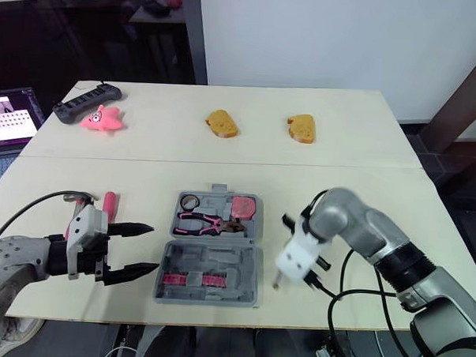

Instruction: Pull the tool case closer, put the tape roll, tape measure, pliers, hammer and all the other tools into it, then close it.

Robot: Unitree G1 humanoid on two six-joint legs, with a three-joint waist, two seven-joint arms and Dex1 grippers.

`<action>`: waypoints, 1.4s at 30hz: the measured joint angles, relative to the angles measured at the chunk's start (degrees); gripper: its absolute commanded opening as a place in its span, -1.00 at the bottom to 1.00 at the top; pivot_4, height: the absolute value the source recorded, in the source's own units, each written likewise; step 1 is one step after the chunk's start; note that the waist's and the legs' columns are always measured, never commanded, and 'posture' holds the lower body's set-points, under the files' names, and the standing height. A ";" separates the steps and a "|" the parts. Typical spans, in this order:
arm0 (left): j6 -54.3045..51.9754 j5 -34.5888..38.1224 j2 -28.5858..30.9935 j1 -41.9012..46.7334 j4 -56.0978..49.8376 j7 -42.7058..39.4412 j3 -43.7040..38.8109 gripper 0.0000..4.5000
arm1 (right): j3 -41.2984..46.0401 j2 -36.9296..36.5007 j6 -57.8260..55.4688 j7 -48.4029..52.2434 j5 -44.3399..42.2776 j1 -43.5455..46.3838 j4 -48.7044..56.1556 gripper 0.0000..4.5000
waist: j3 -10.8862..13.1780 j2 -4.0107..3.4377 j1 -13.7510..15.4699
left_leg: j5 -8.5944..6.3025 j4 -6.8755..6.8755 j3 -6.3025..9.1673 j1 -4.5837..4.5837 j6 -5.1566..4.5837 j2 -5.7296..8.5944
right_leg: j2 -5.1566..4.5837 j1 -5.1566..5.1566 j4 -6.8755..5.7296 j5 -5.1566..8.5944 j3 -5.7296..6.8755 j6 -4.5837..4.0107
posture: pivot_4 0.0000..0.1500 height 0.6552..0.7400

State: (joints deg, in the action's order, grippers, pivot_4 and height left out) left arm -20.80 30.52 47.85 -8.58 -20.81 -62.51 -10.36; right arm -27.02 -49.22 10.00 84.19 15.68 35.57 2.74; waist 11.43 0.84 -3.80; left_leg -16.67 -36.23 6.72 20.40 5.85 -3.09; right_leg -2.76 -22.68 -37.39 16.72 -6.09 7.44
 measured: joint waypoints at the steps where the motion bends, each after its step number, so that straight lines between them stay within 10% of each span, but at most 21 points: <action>1: 0.33 -0.01 -0.25 0.15 0.46 0.01 -0.08 1.00 | 3.63 -0.23 -11.37 0.56 -2.88 -0.88 4.13 -0.99 | 0.00 0.00 0.13 | 0.00 0.03 0.03 0.00 0.00 0.00 | 0.01 -0.01 0.00 0.00 0.02 0.00 | 1.00 1.00; 11: 4.34 -1.54 -0.68 0.17 4.57 -1.40 -0.98 1.00 | 20.33 6.38 -98.29 -11.56 -17.44 -16.72 31.96 -0.99 | -0.05 0.06 1.66 | -0.03 0.02 0.05 0.19 -0.03 0.01 | 0.03 -0.16 0.11 0.12 0.05 -0.21 | 1.00 1.00; 22: 3.61 -1.73 -1.79 2.67 4.67 -1.39 0.94 1.00 | 35.34 41.58 -102.12 -49.26 -11.78 -30.23 37.80 -0.99 | -0.06 0.02 1.04 | 0.03 0.18 0.03 0.30 0.07 -0.01 | 0.07 -0.44 0.01 0.03 0.01 -0.05 | 1.00 1.00; 31: 2.41 -1.66 -1.75 2.11 3.55 -1.51 0.84 1.00 | 34.28 50.17 -102.01 -62.74 -9.78 -32.35 39.49 -0.99 | -0.09 0.04 1.18 | 0.04 0.16 0.03 0.46 0.10 -0.01 | 0.04 -0.52 0.05 0.09 0.02 -0.16 | 1.00 1.00; 40: 2.28 -1.67 -1.02 2.32 3.76 -2.42 0.53 1.00 | 35.35 50.96 -102.13 -65.25 -13.23 -31.46 39.95 0.92 | -0.17 0.16 1.30 | 0.05 0.13 0.03 0.48 0.10 0.00 | 0.02 -0.49 0.08 0.12 0.02 -0.22 | 1.00 1.00; 42: 2.28 -1.67 -0.75 2.41 3.93 -2.71 0.46 1.00 | 35.73 50.48 -102.12 -65.44 -14.29 -32.67 41.92 0.99 | -0.16 0.14 1.28 | 0.05 0.15 0.03 0.57 0.10 0.00 | 0.02 -0.59 0.08 0.12 0.02 -0.21 | 1.00 1.00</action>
State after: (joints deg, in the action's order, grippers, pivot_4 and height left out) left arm -18.51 28.86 47.10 -6.17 -16.88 -65.22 -9.90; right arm 8.71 1.27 -92.12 18.75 1.39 2.90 44.66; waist 11.27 0.97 -2.52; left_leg -16.62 -36.07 6.75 20.97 5.95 -3.09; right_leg -2.74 -23.26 -37.31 16.85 -6.07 7.23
